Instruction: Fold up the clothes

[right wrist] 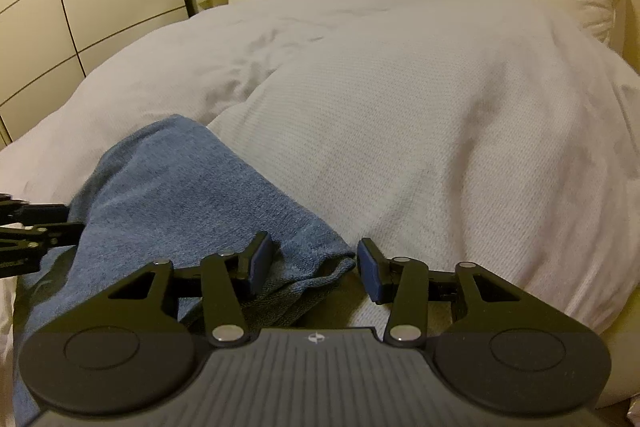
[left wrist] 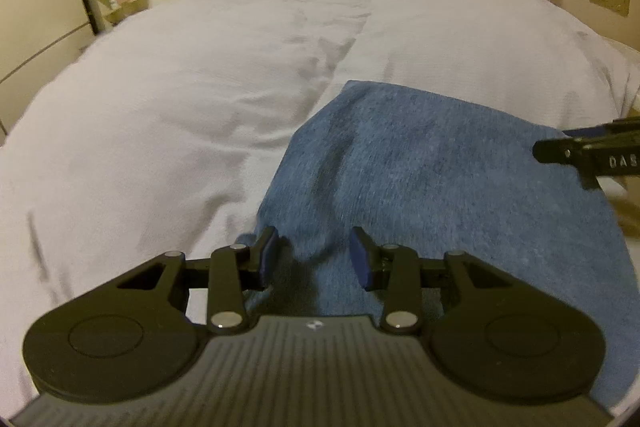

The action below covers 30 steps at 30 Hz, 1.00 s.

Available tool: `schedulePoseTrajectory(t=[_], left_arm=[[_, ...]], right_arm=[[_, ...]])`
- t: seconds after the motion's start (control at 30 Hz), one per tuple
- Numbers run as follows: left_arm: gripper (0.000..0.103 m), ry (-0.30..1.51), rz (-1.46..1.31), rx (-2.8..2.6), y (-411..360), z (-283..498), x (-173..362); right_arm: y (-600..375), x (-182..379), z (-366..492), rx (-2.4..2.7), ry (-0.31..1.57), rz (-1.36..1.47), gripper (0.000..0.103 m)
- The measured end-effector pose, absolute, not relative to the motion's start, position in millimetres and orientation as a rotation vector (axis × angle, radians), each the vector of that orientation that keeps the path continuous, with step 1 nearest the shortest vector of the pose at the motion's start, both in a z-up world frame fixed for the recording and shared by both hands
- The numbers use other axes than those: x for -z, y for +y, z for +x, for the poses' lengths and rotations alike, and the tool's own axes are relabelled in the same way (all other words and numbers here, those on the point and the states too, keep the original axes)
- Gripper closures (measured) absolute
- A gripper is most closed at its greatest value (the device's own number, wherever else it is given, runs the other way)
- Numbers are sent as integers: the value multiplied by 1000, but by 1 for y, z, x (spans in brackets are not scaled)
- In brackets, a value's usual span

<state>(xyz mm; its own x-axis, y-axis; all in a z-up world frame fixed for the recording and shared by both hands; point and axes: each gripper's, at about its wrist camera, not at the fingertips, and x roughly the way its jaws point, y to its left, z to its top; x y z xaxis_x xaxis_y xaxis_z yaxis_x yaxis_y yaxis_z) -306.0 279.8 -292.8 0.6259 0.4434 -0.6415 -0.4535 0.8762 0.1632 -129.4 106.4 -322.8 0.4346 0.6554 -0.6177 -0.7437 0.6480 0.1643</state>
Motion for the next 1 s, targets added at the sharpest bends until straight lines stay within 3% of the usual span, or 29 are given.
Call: schedulePoseTrajectory(t=[0.17, 0.37, 0.53, 0.77, 0.93, 1.0], left_arm=[[69, 682, -99, -535, 262, -353, 279], [70, 725, -142, -557, 234, -356, 289], [71, 776, -91, -618, 219, -344, 299], [71, 789, -121, -659, 194, -358, 273], [64, 792, -176, -695, 164, -381, 255], [62, 795, -200, -714, 150, -394, 248]], right_arm=[[75, 296, -143, -876, 629, -36, 52], [57, 289, -203, -956, 576, -67, 52], [78, 326, -213, -951, 646, -202, 53], [53, 308, -212, -923, 696, -119, 52], [19, 296, -231, -926, 762, -11, 45], [7, 289, -242, -927, 777, 2, 36]])
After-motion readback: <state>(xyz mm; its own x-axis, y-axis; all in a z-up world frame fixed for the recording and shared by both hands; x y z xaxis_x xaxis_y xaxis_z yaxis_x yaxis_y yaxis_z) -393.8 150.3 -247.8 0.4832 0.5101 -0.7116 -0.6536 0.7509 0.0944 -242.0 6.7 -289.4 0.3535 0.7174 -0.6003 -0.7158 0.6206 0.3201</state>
